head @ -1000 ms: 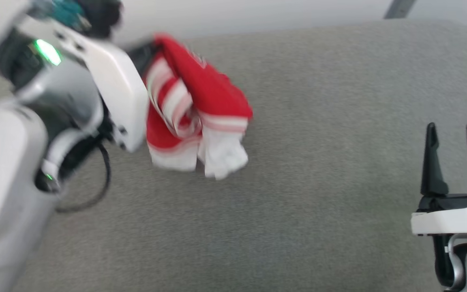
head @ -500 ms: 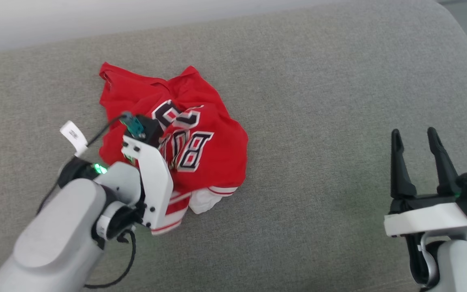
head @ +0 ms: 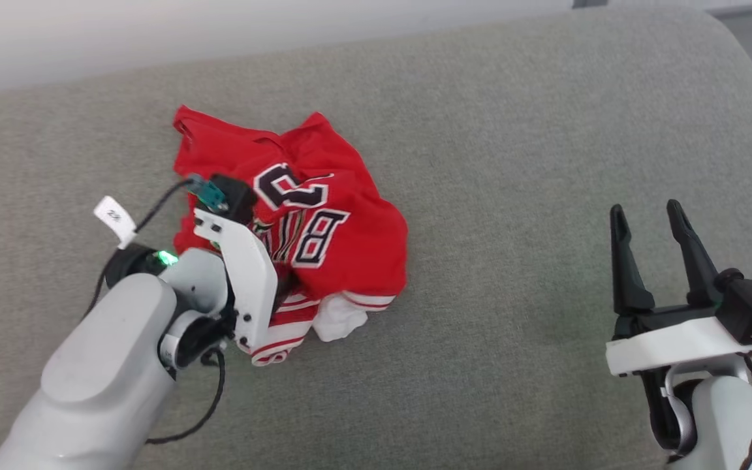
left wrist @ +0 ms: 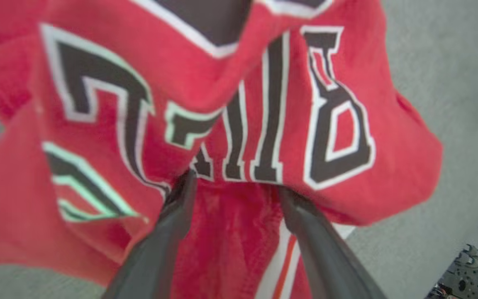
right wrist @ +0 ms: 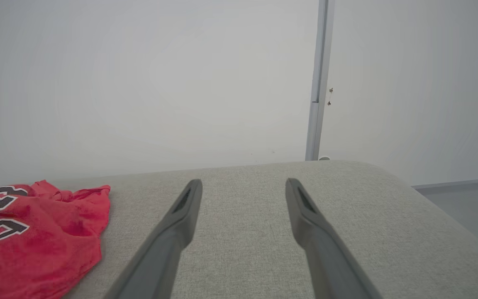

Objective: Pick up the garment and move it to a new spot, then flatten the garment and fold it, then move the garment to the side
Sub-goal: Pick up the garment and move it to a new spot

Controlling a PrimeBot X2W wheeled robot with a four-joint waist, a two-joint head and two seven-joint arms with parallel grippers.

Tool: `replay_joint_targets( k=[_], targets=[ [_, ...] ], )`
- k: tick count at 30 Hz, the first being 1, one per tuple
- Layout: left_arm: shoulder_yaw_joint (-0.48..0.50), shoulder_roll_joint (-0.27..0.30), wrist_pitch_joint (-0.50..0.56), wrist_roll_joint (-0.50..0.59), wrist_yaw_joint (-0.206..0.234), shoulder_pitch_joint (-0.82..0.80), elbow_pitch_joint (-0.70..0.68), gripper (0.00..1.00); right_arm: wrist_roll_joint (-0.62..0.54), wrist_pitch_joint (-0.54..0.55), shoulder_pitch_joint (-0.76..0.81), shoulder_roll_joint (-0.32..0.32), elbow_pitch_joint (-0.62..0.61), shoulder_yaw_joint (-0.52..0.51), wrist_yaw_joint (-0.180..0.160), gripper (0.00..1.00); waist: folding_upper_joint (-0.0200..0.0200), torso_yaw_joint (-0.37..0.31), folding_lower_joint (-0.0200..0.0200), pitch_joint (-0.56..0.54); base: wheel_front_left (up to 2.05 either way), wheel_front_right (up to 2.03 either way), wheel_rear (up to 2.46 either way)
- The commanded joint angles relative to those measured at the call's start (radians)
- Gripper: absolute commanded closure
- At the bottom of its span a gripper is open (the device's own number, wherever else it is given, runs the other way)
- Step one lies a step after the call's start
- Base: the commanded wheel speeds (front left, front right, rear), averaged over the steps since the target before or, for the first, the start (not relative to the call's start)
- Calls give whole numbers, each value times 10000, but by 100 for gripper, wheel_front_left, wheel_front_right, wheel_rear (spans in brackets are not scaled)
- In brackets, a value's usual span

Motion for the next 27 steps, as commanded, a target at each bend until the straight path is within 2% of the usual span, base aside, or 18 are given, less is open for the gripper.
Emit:
replay_joint_targets(
  k=[1,4,5,6,7,11,16,17,27],
  targets=[
    [155,23,-447,9,-81,-133,-128,0,23,-46,131,-108,26,-26,-3,0,0,204,0,-257,0,0,0],
    [458,78,-1317,-86,-150,89,-400,0,61,-48,247,-263,66,-66,-3,0,0,404,0,-503,0,0,0],
    [458,78,-1317,-86,-150,89,-400,0,61,-48,247,-263,66,-66,-3,0,0,404,0,-503,0,0,0],
    [649,224,-1999,44,-173,264,-665,0,69,-48,336,-351,95,-94,-3,0,0,522,0,-656,0,0,0],
    [649,224,-1999,44,-173,264,-665,0,69,-48,336,-351,95,-94,-3,0,0,522,0,-656,0,0,0],
    [1189,441,-3577,84,-178,781,-1170,0,112,-49,467,-521,163,-91,-3,0,0,755,0,-937,0,0,0],
    [1853,617,-5627,351,119,1575,-1448,0,104,-50,583,-706,258,-95,-3,0,0,1050,0,-1202,0,0,0],
    [2043,672,-6351,493,188,1926,-1493,0,95,-49,607,-756,290,-84,-3,0,0,1173,0,-1314,0,0,0],
    [2678,762,-8747,608,630,3618,-1575,0,96,-49,1002,-870,321,-250,-3,0,0,1837,0,-1721,0,0,0]
  ],
)
